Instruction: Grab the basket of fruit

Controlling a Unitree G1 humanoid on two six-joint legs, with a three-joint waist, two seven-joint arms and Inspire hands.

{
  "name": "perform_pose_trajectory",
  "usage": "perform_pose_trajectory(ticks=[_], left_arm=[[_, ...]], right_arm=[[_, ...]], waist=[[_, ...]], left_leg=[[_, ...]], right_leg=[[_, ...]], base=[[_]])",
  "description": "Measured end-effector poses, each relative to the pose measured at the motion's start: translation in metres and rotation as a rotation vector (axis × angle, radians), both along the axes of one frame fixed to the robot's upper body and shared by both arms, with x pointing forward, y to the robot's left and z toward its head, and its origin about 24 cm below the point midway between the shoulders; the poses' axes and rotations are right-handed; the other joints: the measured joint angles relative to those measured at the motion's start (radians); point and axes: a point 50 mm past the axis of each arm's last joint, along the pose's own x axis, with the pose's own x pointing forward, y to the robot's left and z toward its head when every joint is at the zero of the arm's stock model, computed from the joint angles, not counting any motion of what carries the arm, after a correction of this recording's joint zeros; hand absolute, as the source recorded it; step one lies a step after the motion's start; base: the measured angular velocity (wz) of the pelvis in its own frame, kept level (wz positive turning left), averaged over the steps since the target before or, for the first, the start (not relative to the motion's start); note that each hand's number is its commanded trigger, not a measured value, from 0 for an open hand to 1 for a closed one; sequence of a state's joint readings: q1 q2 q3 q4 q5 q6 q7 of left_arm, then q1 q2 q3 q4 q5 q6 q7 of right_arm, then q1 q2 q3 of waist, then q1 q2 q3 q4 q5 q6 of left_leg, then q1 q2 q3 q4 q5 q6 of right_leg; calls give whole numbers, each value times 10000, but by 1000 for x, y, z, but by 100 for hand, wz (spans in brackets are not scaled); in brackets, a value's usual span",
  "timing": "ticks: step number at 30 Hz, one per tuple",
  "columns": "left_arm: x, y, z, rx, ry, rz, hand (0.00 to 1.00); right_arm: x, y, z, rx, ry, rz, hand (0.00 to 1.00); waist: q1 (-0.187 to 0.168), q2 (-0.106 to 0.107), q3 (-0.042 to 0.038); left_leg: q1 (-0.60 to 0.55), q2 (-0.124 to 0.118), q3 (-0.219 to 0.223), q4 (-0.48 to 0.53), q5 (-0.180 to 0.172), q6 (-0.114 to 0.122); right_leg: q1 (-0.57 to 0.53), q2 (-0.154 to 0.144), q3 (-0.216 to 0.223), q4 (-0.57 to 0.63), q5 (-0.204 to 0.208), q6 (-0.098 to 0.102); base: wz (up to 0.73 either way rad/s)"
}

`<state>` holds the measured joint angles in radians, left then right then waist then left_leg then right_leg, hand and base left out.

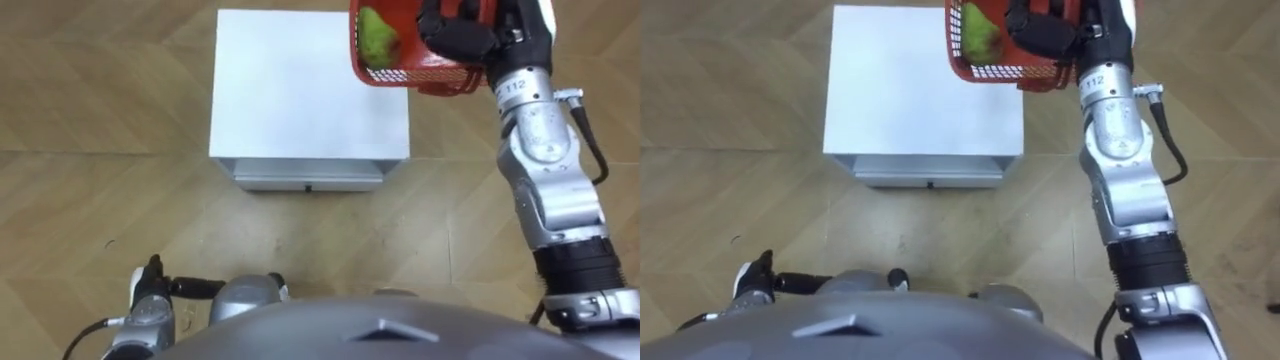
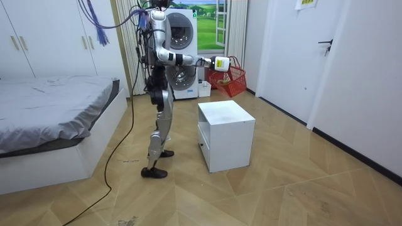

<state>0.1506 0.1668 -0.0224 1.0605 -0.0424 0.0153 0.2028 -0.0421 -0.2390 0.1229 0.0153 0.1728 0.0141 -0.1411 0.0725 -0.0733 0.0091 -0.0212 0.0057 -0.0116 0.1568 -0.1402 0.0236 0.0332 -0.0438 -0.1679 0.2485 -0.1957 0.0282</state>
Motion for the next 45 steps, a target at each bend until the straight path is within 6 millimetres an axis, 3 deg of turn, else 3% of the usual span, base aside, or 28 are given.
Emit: perform_pose_trajectory(ticks=[1,2,3,4,5,7,9,12,15,20,27,33,39,45], left_arm=[[2,-1,0,-8,-25,-40,0],[2,0,0,16,-61,-73,0],[1,3,1,69,-76,-36,0],[-1,5,0,91,-23,216,0],[-6,5,-1,65,162,335,0],[-9,3,-2,-26,278,285,0],[-11,6,-1,169,492,-129,0],[-18,6,-2,329,997,-531,0],[-32,6,-4,544,1765,-906,0],[-38,6,-5,544,2268,-1326,0],[-45,4,-7,-63,2668,-1429,0],[-45,2,-7,-221,2729,-1593,0],[-46,2,-7,-208,2865,-1595,0],[-46,2,-8,-311,2863,-1616,0]], right_arm=[[0,0,0,79,22,12,100],[-1,0,-3,228,121,58,100],[-1,2,-2,228,120,165,100],[0,5,-1,254,67,359,100],[0,6,-4,398,173,347,100],[0,6,-6,601,285,317,100],[1,8,-7,955,396,361,100],[3,7,-11,1403,604,244,100],[14,8,-22,1787,1210,104,100],[16,2,-37,1865,1957,-197,100],[25,3,-46,1983,2491,-317,100],[30,1,-60,1987,3219,-575,100],[23,-6,-77,2150,4059,-1330,100],[29,-3,-76,2744,4129,-1714,100]], waist=[[17,63,57],[121,183,118],[230,115,116],[359,56,56],[204,128,74],[121,129,65],[193,88,36],[487,6,15],[735,33,26],[1023,115,41],[1132,151,32],[1242,279,111],[1285,381,122],[1288,384,125]], left_leg=[[103,78,-233,-71,41,-50],[194,254,-875,-93,63,-99],[159,254,-1046,-54,56,-117],[67,307,-1245,71,-140,-436],[2,392,-1054,121,-227,-663],[-118,467,-546,-56,-149,-776],[-276,505,-199,-212,69,-643],[-296,344,-228,-185,83,-619],[-570,181,-245,115,31,-519],[-1183,55,-349,516,-44,-362],[-1671,-136,-581,842,32,-242],[-1882,-277,-775,882,22,-186],[-2376,-351,-682,1008,40,-150],[-2373,-359,-653,1023,38,-122]], right_leg=[[-178,37,-93,466,-25,-10],[-635,160,72,528,-292,-61],[-839,205,222,-109,-197,-206],[-990,269,103,-839,704,-673],[-848,332,-71,-831,817,-717],[-752,335,-121,-832,816,-716],[-754,401,-373,-836,788,-677],[-759,330,-646,-820,766,-641],[-793,233,-834,-815,705,-552],[-1085,95,-1064,-722,647,-541],[-1520,-154,-1362,-324,501,-476],[-1609,-299,-1638,-278,430,-360],[-2102,-423,-1682,-86,389,-294],[-2107,-476,-1660,-77,382,-282]], base=[[-4],[-23],[-40],[-16],[18],[43],[38],[11],[12],[15],[13],[15],[5],[-1]])
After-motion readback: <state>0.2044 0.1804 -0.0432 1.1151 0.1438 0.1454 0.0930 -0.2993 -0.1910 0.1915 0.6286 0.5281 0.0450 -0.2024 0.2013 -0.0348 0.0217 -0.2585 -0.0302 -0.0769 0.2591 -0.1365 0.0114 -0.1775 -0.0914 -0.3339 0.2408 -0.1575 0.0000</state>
